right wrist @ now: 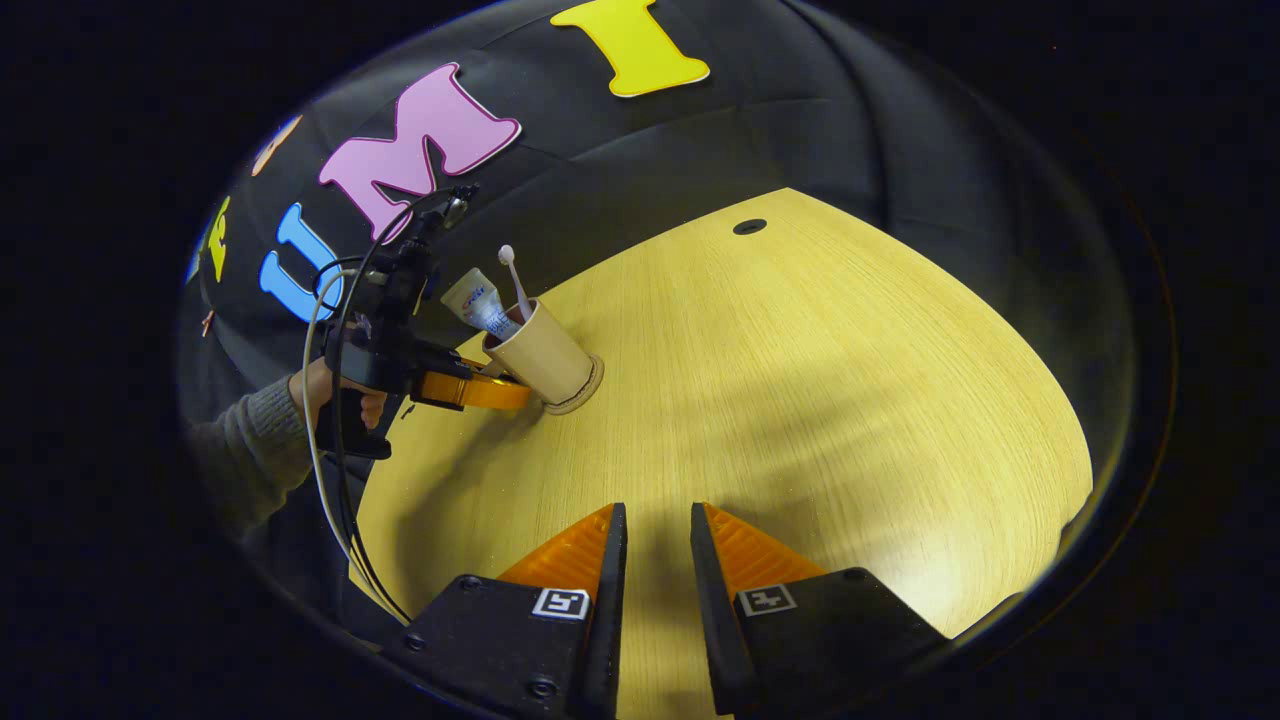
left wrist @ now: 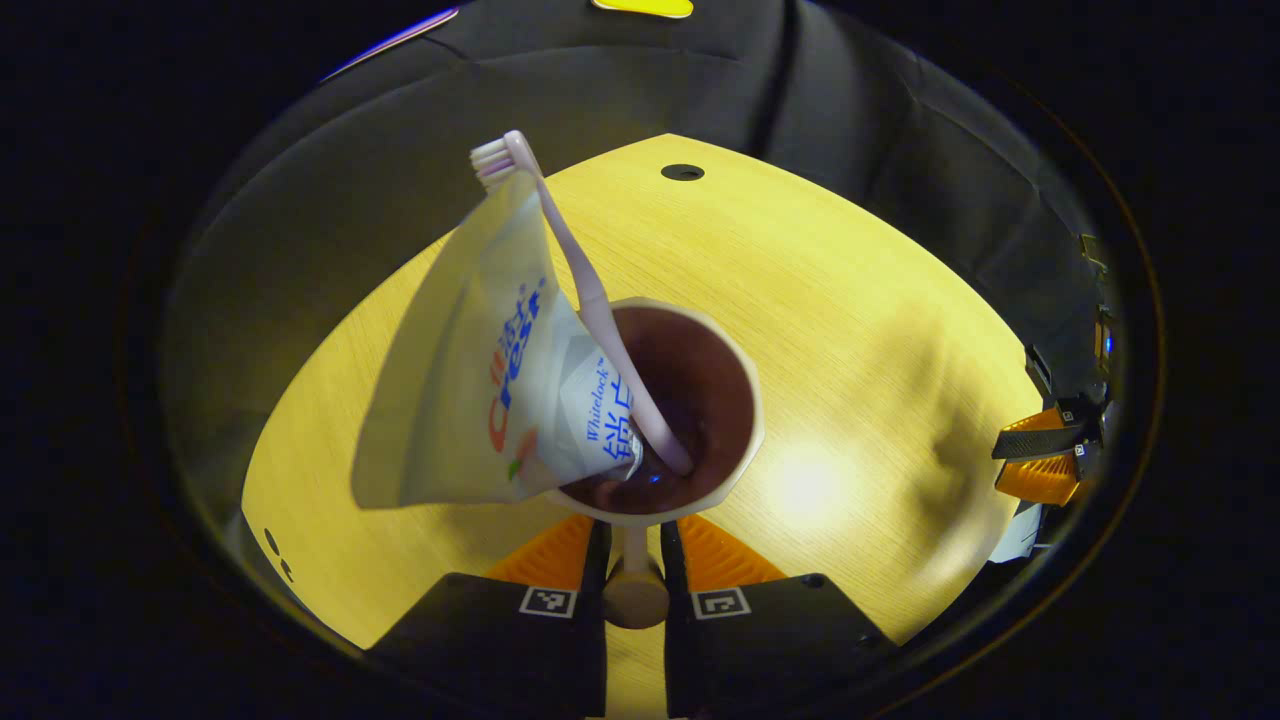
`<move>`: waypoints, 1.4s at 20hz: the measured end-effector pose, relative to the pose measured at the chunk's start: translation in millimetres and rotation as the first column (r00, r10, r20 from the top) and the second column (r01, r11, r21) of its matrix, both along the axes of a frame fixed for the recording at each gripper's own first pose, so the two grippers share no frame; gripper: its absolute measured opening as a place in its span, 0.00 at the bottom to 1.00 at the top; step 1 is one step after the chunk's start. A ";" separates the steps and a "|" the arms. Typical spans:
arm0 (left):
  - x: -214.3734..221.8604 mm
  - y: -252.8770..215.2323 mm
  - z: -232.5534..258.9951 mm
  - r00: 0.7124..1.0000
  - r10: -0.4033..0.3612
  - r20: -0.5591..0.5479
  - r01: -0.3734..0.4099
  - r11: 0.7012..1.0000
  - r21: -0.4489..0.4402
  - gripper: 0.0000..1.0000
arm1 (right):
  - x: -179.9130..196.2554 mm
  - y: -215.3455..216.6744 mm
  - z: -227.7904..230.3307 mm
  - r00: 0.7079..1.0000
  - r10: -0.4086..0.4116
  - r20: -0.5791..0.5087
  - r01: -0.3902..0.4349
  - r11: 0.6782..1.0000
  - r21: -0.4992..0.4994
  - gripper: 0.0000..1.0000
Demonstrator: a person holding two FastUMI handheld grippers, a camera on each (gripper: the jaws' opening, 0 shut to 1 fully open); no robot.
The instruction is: Put the toothbrush and toothpaste on the desktop into the cup, then pick up the cup and place it on the coaster on the desktop.
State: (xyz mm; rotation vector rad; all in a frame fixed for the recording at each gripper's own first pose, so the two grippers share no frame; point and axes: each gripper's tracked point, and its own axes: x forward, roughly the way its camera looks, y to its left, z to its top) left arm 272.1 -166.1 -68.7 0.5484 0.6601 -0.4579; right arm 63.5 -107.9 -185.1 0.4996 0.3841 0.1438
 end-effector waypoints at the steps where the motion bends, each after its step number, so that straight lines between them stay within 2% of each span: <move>1: 1.9 -0.8 -2.3 1.000 -0.003 0.004 0.003 1.000 -0.004 0.28 | -0.4 -1.4 -0.5 1.000 -0.002 -0.002 0.002 1.000 0.002 0.39; 2: 1.3 -0.8 -1.4 1.000 -0.004 0.003 0.004 1.000 -0.001 0.24 | 0.4 -2.9 -0.9 1.000 -0.005 -0.002 0.005 1.000 0.004 0.39; 3: -0.1 0.0 -0.9 1.000 -0.003 0.002 0.003 1.000 0.002 0.29 | 0.0 -4.3 -1.5 1.000 -0.006 -0.004 0.006 1.000 0.008 0.39; 4: 0.0 -0.1 0.7 1.000 -0.001 0.007 0.001 1.000 0.006 0.25 | 0.7 -4.7 -2.3 1.000 -0.008 -0.005 0.008 1.000 0.011 0.39; 5: 1.5 1.1 4.2 1.000 -0.003 0.017 0.002 1.000 0.012 0.33 | 0.7 -5.3 -1.7 1.000 -0.008 -0.004 0.008 1.000 0.014 0.39; 9: -2.4 1.6 10.7 0.999 -0.003 0.039 0.003 1.000 0.010 0.45 | 3.8 -0.4 0.1 1.000 -0.002 0.000 0.002 1.000 0.021 0.39; 10: -3.2 2.4 13.9 0.999 0.003 0.049 -0.003 1.000 0.005 0.52 | 3.5 2.5 0.9 1.000 0.002 0.002 -0.002 1.000 0.021 0.22; 11: -6.2 4.2 17.1 0.998 0.010 0.056 -0.010 1.000 -0.001 0.53 | 3.1 4.8 3.1 1.000 0.008 0.005 -0.009 1.000 0.021 0.39; 13: -15.6 7.6 22.1 0.998 0.024 0.065 -0.022 0.999 -0.027 0.60 | 3.6 10.6 8.4 1.000 0.016 0.013 -0.016 1.000 0.016 0.41; 14: -23.9 9.7 24.7 0.998 0.030 0.063 -0.026 0.998 -0.052 0.62 | 3.3 14.8 12.3 1.000 0.023 0.020 -0.024 1.000 0.018 0.24; 15: -33.2 12.2 26.9 0.997 0.036 0.061 -0.031 0.996 -0.082 0.64 | 3.2 19.3 16.9 0.999 0.032 0.026 -0.033 0.999 0.026 0.43; 16: -41.0 17.5 29.5 0.997 0.049 0.067 -0.042 0.993 -0.109 0.64 | 3.0 23.8 20.9 0.999 0.037 0.033 -0.038 0.999 0.031 0.48; 17: -49.8 23.1 33.0 0.995 0.064 0.076 -0.053 0.989 -0.135 0.65 | 2.4 28.0 25.4 0.998 0.041 0.037 -0.042 0.999 0.031 0.49; 18: -60.6 29.0 36.5 0.994 0.076 0.084 -0.061 0.985 -0.164 0.61 | 2.5 32.6 29.7 0.998 0.047 0.044 -0.048 0.998 0.030 0.50; 19: -72.5 34.0 37.8 0.993 0.083 0.082 -0.065 0.978 -0.200 0.65 | 1.3 37.5 34.6 0.997 0.052 0.052 -0.053 0.998 0.026 0.50; 20: -85.7 35.7 37.5 0.995 0.074 0.063 -0.057 0.969 -0.239 0.65 | -0.7 43.2 41.8 0.996 0.060 0.062 -0.061 0.998 0.022 0.33; 21: -98.3 39.5 36.2 0.995 0.077 0.056 -0.059 0.961 -0.269 0.66 | -3.4 49.2 47.2 0.995 0.068 0.070 -0.070 0.997 0.017 0.52; 23: -121.0 59.6 36.9 0.991 0.103 0.080 -0.075 0.952 -0.297 0.66 | -8.2 60.8 57.7 0.993 0.083 0.080 -0.084 0.996 0.011 0.54; 24: -129.9 69.0 38.6 0.987 0.121 0.102 -0.084 0.947 -0.311 0.66 | -12.4 66.8 63.7 0.992 0.090 0.088 -0.091 0.996 0.010 0.37; 25: -142.1 76.4 40.6 0.983 0.139 0.122 -0.092 0.938 -0.333 0.66 | -15.9 73.5 69.4 0.991 0.096 0.096 -0.097 0.995 0.010 0.55; 26: -155.0 83.2 43.0 0.979 0.154 0.131 -0.098 0.927 -0.361 0.66 | -19.4 79.7 74.5 0.989 0.102 0.104 -0.103 0.995 0.011 0.41; 27: -168.6 89.4 45.1 0.976 0.166 0.139 -0.101 0.916 -0.387 0.66 | -23.7 86.7 79.9 0.988 0.108 0.109 -0.109 0.994 0.009 0.41; 28: -174.8 93.5 44.8 0.972 0.180 0.151 -0.104 0.907 -0.408 0.66 | -28.4 102.9 85.9 0.987 0.116 0.114 -0.118 0.993 0.005 0.58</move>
